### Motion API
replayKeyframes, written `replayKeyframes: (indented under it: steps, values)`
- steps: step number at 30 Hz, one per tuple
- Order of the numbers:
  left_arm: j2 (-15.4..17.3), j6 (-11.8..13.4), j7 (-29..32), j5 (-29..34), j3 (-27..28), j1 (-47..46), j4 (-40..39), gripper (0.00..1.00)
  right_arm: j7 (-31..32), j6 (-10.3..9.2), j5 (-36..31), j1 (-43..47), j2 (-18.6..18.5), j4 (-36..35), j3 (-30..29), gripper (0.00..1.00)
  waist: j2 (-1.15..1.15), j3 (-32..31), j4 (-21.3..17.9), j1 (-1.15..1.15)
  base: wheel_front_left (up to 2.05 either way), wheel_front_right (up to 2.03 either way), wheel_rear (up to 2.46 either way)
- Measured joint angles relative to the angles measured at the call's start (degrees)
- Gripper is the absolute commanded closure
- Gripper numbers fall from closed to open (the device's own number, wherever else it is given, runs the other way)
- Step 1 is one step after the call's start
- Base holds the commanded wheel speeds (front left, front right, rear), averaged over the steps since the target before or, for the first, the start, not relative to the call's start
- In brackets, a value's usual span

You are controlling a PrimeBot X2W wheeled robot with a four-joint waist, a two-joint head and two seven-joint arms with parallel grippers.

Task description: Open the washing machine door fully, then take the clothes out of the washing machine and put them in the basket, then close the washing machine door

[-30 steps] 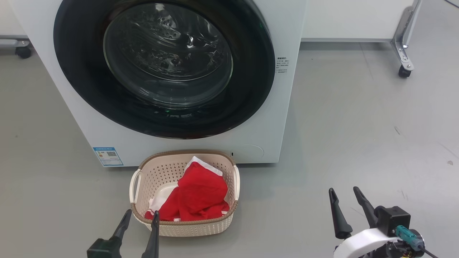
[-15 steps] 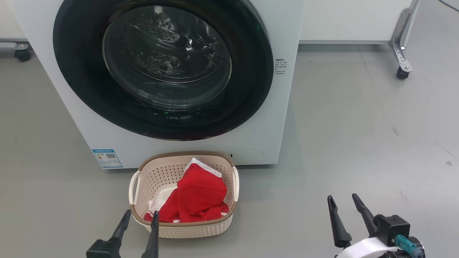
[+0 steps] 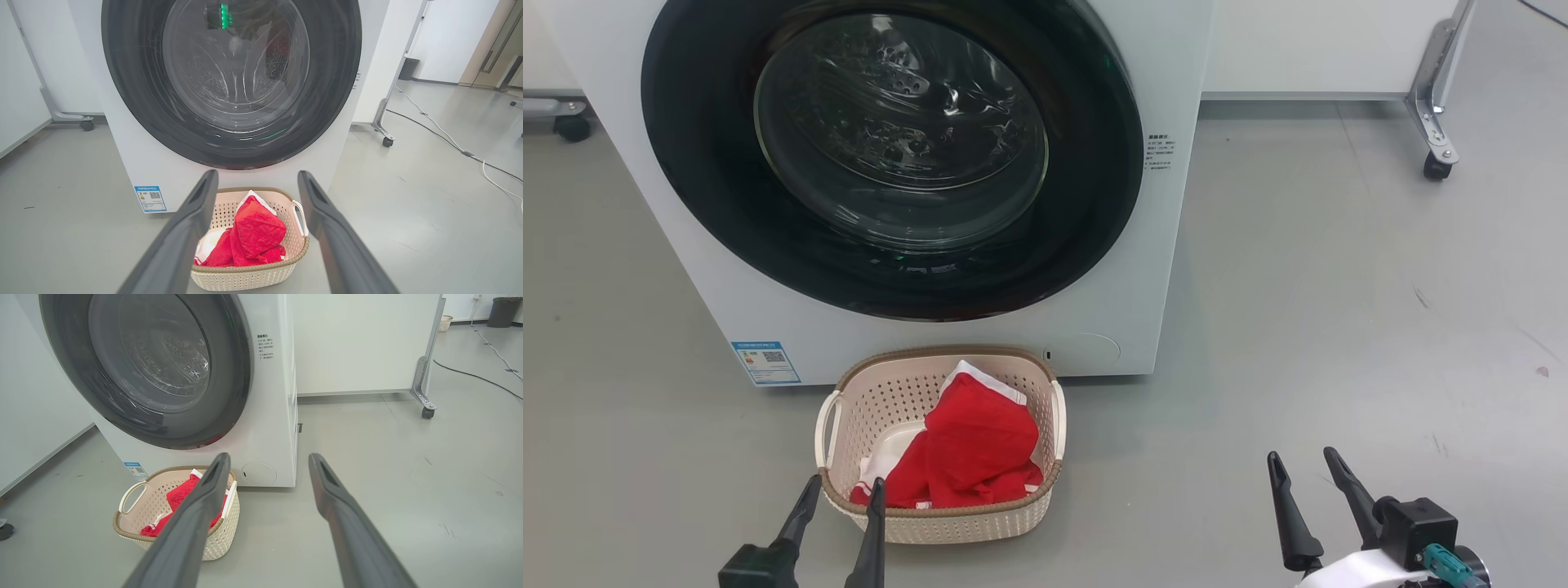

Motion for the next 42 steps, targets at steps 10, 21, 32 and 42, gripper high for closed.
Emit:
replayKeyframes:
  steps: [10, 21, 32, 42]
  values:
    - [0.01, 0.02, 0.48, 0.00, -0.02, 0.00, -0.26, 0.00, 0.00, -0.05, -0.01, 0.11, 0.04, -0.74, 0.07, 0.00, 0.00, 0.07, -0.10, 0.00, 0.00, 0.00, 0.00]
    - [-0.45, 0.12, 0.49, -0.16, -0.37, 0.66, 1.72, 1.00, 0.02, 0.03, 0.13, 1.41, 0.34, 1.10, 0.11, 1.00, 0.00, 0.26, -0.13, 0.00, 0.00, 0.00, 0.00]
    - [-0.56, -0.85, 1.02, -7.49, 0.31, 0.93, 1.47, 1.00, 0.63, 0.23, 7.30, 1.43, 0.41, 0.11, -0.40, 1.00, 0.00, 0.52, -0.20, 0.00, 0.00, 0.00, 0.00]
    - [-0.68, -1.66, 2.86, -15.71, 2.36, 0.79, 1.49, 1.00, 2.90, 0.59, 16.14, 1.07, 0.54, -0.24, -2.47, 1.00, 0.00, 0.75, -0.26, 0.00, 0.00, 0.00, 0.00]
